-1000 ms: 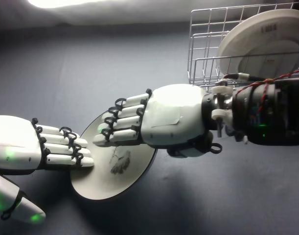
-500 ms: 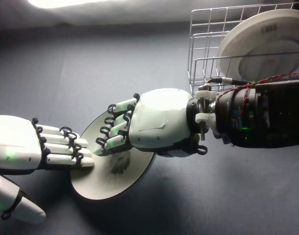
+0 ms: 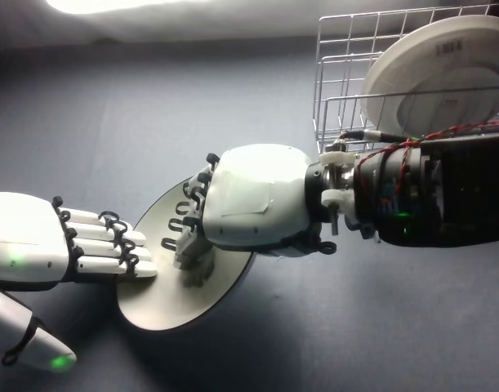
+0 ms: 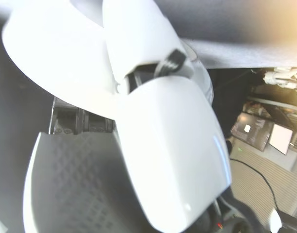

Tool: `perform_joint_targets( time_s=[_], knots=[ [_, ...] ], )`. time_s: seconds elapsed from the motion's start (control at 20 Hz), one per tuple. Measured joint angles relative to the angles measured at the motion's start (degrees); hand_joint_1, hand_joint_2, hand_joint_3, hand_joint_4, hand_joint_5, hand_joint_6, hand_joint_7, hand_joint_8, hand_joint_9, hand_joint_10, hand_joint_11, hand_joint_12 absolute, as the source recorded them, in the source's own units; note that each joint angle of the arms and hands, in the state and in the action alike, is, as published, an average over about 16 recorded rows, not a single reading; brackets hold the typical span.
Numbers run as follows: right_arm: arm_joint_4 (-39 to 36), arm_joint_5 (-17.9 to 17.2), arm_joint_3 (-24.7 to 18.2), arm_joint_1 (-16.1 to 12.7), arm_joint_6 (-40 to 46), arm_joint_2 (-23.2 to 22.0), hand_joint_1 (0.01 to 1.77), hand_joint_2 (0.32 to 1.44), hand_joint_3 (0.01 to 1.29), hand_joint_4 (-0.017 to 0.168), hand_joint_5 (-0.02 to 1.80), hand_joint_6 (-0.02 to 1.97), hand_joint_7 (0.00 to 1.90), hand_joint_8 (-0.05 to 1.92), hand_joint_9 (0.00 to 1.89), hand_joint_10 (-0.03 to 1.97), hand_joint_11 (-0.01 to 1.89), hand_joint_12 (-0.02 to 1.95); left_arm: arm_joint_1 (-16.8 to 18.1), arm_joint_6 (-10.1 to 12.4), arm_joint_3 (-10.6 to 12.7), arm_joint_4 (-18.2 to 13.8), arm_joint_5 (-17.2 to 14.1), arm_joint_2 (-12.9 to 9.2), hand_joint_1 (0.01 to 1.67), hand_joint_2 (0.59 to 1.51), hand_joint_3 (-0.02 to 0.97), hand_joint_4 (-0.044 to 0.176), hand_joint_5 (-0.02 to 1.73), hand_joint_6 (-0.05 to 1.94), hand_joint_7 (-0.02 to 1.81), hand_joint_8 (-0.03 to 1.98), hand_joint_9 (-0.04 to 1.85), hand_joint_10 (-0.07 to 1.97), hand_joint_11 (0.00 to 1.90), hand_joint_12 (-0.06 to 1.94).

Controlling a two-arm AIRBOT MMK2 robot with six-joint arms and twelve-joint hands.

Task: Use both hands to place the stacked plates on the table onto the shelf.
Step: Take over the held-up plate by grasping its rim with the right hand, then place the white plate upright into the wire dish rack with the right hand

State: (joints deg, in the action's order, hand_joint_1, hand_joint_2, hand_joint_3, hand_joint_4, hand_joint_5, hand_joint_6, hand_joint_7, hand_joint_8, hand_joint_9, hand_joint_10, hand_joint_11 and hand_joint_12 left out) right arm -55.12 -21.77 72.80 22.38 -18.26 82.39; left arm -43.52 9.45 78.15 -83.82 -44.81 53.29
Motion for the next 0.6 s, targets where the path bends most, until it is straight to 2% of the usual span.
perform_joint_targets(
  time_s=[0.3, 0.5, 0.6],
  knots=[
    [0.51, -2.01, -0.39, -0.23, -0.11, -1.36, 1.56, 0.95, 0.01, -0.001, 0.76, 0.59, 0.84, 0.43, 0.86, 0.51, 0.76, 1.39, 2.36, 0.51, -0.64, -1.40, -0.11, -0.92, 0.02, 1.190, 0.020, -0.005, 0.01, -0.02, 0.02, 0.00, -0.01, -0.04, 0.02, 0.02],
    [1.53, -3.15, -1.63, -0.78, -0.10, -3.39, 1.53, 0.93, 0.01, 0.001, 0.80, 0.78, 0.90, 0.57, 0.92, 0.67, 0.87, 1.39, 5.55, 1.26, -1.30, -2.49, -0.41, -2.52, 0.02, 1.191, 0.018, -0.004, 0.02, -0.01, 0.03, 0.00, 0.00, -0.03, 0.02, 0.01],
    [2.29, -3.57, -2.65, -1.30, -0.07, -4.73, 1.52, 0.92, 0.01, 0.001, 0.82, 0.81, 0.93, 0.59, 0.96, 0.69, 0.89, 1.38, 7.56, 1.81, -1.67, -3.05, -0.69, -3.54, 0.02, 1.189, 0.018, -0.002, 0.03, 0.00, 0.03, 0.01, 0.01, -0.02, 0.02, 0.01]
  ],
)
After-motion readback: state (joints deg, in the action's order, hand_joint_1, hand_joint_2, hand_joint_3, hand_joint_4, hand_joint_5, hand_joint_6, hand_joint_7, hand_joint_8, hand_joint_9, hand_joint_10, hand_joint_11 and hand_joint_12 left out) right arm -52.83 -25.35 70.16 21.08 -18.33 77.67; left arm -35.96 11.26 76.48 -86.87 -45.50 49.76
